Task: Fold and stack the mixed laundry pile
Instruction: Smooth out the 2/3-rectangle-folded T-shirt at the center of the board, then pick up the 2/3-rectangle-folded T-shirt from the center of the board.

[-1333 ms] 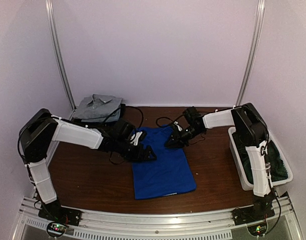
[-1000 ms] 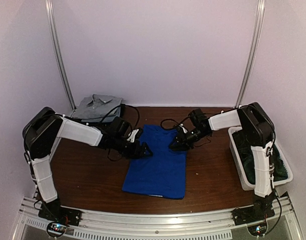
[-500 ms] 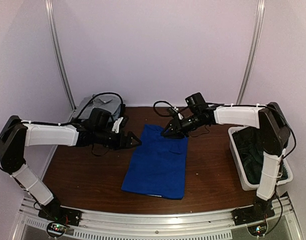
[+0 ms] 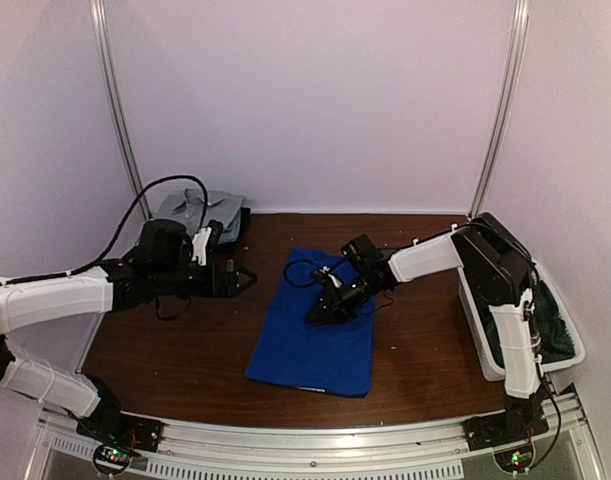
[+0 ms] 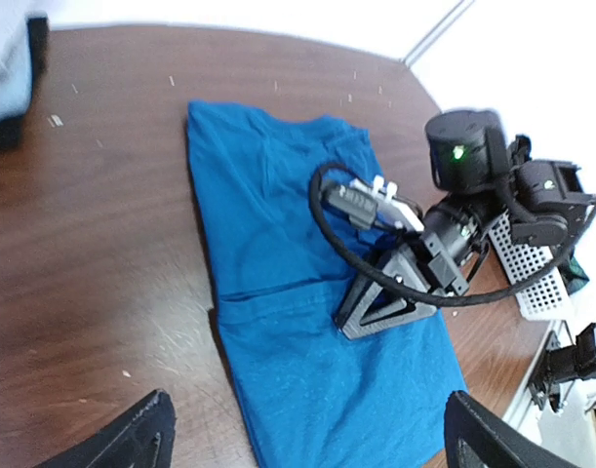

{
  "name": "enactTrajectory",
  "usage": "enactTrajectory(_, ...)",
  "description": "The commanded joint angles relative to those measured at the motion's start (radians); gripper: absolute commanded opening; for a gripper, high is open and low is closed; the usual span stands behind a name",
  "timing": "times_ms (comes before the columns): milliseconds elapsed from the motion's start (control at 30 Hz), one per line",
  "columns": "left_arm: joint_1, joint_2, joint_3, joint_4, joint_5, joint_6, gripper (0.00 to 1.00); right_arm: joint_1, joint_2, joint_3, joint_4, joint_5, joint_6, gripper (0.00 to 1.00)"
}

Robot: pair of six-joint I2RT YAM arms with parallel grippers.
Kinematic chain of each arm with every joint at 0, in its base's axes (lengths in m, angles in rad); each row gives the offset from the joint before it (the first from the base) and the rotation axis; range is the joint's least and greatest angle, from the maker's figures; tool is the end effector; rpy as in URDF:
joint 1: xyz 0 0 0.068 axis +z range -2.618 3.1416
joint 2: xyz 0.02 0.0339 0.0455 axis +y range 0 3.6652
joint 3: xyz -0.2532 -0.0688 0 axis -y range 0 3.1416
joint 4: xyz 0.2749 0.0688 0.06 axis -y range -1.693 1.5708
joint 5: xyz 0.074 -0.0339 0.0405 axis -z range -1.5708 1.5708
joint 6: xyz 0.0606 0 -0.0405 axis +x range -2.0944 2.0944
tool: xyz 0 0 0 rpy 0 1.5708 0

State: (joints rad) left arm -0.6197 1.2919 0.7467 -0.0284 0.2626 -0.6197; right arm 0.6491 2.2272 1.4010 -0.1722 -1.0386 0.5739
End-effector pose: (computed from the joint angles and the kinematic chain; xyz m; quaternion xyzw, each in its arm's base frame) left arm 0.2577 -0.2032 0.1937 0.0626 0.8707 -0.3689 0.3191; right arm 0.3362 0.3207 0.0645 0.1713 -0.8270 -0.5305 0.0726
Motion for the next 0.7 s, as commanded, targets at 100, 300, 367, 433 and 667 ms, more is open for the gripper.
enactTrajectory(100, -0.122, -0.177, -0.028, -0.161, -0.231, 0.177, 0.98, -0.006, -0.014, -0.146, -0.148, 0.010, -0.233, 0.26)
enactTrajectory(300, -0.345, -0.151, -0.027, -0.303, -0.403, 0.279, 0.98, -0.008, -0.104, -0.139, -0.230, 0.028, -0.336, 0.29)
enactTrajectory(367, -0.352, -0.133, -0.037, -0.319, -0.372, 0.217, 0.98, -0.007, -0.173, -0.103, -0.276, 0.086, -0.305, 0.35)
enactTrajectory(433, -0.353, -0.129, -0.065, -0.303, -0.318, 0.118, 0.96, -0.008, -0.292, -0.121, -0.290, 0.141, -0.256, 0.40)
enactTrajectory(667, -0.354, -0.103, -0.208, -0.173, -0.045, -0.223, 0.62, 0.002, -0.693, -0.557, -0.169, 0.216, 0.127, 0.42)
